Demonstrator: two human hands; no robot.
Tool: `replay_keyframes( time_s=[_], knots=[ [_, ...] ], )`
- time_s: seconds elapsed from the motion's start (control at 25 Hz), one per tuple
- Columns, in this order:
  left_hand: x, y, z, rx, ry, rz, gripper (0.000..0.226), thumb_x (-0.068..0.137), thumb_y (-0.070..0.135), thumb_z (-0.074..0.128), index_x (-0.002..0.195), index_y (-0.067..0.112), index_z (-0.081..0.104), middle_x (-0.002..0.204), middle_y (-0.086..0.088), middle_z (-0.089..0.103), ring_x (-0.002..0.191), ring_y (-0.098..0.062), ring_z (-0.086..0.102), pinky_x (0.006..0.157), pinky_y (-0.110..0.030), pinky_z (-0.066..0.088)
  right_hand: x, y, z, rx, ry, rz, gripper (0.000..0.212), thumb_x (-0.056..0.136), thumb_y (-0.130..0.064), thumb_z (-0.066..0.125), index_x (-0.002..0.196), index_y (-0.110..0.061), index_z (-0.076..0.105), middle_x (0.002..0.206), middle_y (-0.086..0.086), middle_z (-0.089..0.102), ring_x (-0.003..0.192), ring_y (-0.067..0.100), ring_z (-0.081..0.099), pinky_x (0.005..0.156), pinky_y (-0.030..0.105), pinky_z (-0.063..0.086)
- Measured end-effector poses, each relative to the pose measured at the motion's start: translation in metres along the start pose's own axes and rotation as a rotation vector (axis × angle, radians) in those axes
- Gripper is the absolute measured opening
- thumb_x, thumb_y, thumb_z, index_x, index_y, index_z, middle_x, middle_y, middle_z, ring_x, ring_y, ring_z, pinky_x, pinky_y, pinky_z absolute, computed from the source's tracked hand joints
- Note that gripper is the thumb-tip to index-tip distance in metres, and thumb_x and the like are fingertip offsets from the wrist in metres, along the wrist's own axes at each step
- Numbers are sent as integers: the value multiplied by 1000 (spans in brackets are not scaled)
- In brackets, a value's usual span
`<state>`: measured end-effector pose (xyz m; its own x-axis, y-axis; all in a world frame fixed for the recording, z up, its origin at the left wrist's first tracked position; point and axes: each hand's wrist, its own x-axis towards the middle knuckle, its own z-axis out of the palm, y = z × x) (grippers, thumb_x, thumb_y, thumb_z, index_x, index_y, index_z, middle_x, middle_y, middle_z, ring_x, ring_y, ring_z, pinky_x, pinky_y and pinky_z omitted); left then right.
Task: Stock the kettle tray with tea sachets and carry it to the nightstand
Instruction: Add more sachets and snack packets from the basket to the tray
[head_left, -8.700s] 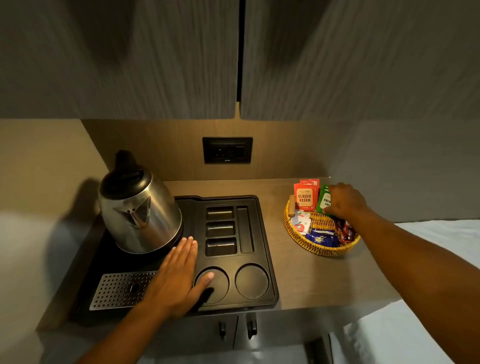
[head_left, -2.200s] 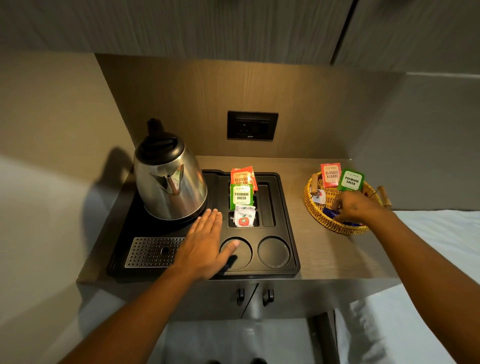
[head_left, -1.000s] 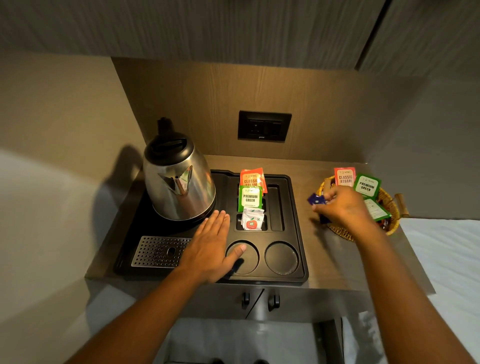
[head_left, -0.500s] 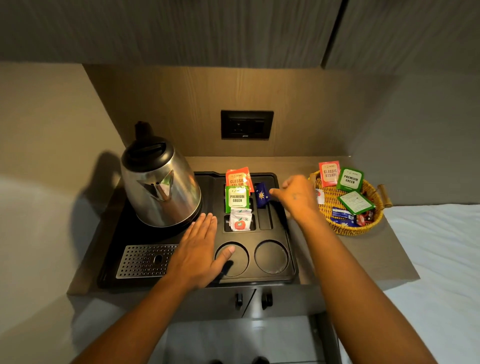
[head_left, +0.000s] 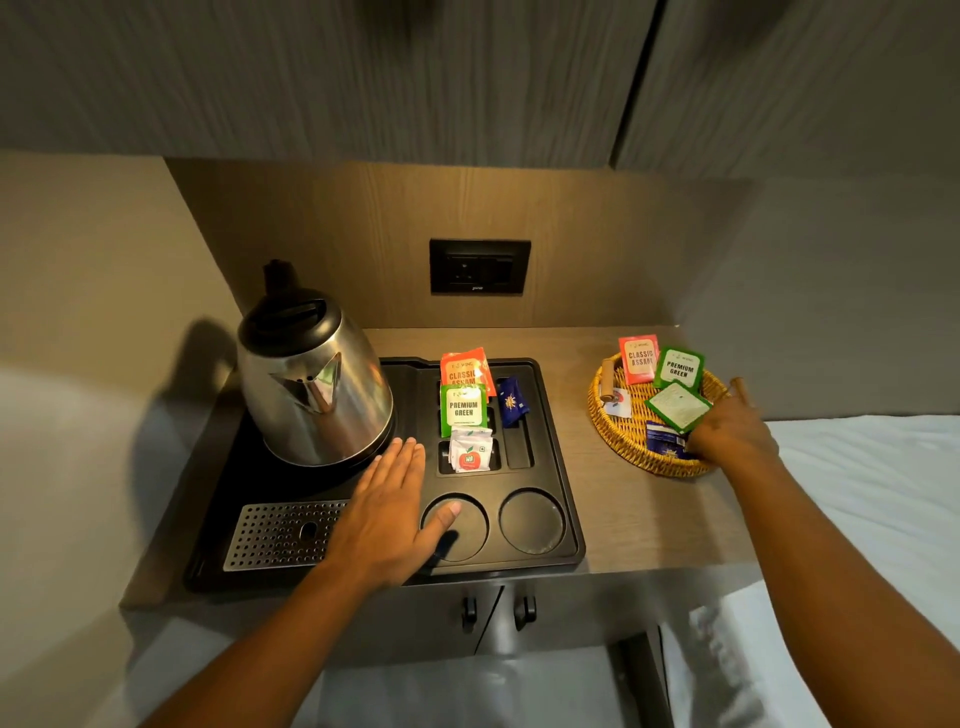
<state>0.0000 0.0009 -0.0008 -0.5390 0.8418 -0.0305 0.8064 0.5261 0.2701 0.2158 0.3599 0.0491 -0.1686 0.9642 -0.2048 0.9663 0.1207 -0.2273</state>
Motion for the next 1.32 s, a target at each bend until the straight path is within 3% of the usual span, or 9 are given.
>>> replay_keyframes(
  time_s=[0.16, 0.28, 0.4, 0.48, 0.6, 0.8, 1.0, 1.16, 1.32],
  knots=[
    [-1, 1, -2, -4, 7, -6, 92, 87, 78, 8, 156, 17, 0, 164, -1, 0, 148, -13, -10, 119, -35, -2, 2, -1, -18, 70, 48, 30, 35, 73, -9, 75, 105, -5, 60, 105, 21, 66, 89, 36, 64, 72, 42, 53],
    [-1, 1, -1, -2, 7, 1, 91, 88, 77, 10, 156, 17, 0, 164, -1, 1, 148, -12, -10, 119, -34, -3, -1, 5, -47, 219, 123, 52, 23, 71, -11, 80, 72, -4, 58, 72, 17, 61, 69, 31, 60, 62, 38, 50],
    [-1, 1, 0, -3, 10, 1, 92, 88, 78, 10, 156, 16, 1, 164, -2, 1, 148, -12, -10, 118, -34, -3, -36, -22, -51, 462, 109, -101, 20, 66, -17, 85, 76, -12, 69, 80, 8, 68, 74, 26, 65, 60, 33, 50],
    [0, 0, 1, 0, 9, 4, 92, 88, 78, 9, 156, 16, 1, 164, -2, 1, 148, -12, -11, 118, -34, -4, -69, -65, -26, 508, -45, -227, 26, 65, -21, 87, 83, -23, 69, 85, -3, 65, 79, 17, 62, 53, 25, 43],
    [1, -1, 1, 13, 1, 3, 91, 89, 77, 10, 156, 17, 1, 164, -1, 1, 148, -12, -11, 118, -34, -5, -105, -118, 32, 565, -274, -274, 23, 68, -13, 85, 79, -21, 66, 84, 1, 70, 77, 16, 67, 57, 28, 54],
    [-1, 0, 1, 0, 12, 7, 91, 89, 77, 10, 156, 16, 2, 164, -2, 2, 148, -13, -9, 120, -36, -2, -113, -138, 73, 499, -216, -225, 21, 66, -15, 86, 64, -20, 66, 73, 2, 69, 74, 19, 67, 68, 37, 57],
    [1, -1, 3, 0, 22, 8, 92, 88, 78, 9, 156, 16, 2, 164, -2, 2, 148, -13, -9, 119, -36, -2, -114, -136, 71, 482, -216, -202, 30, 64, -18, 89, 65, -16, 60, 65, 5, 68, 53, 18, 68, 53, 40, 61],
    [0, 0, 0, -6, 15, 3, 91, 90, 76, 16, 156, 15, 3, 164, -3, 3, 149, -15, -6, 120, -36, 0, -110, -116, 66, 451, -53, -270, 25, 70, -30, 83, 69, -19, 62, 69, 2, 65, 71, 24, 67, 59, 33, 54],
    [-28, -8, -14, -329, 185, -125, 59, 94, 52, 51, 142, 19, 44, 145, -3, 48, 134, -22, 43, 105, -36, 41, -109, -89, 75, 318, 23, -322, 28, 87, -37, 64, 90, -9, 67, 66, 0, 54, 68, 22, 59, 54, 24, 38]
  ],
)
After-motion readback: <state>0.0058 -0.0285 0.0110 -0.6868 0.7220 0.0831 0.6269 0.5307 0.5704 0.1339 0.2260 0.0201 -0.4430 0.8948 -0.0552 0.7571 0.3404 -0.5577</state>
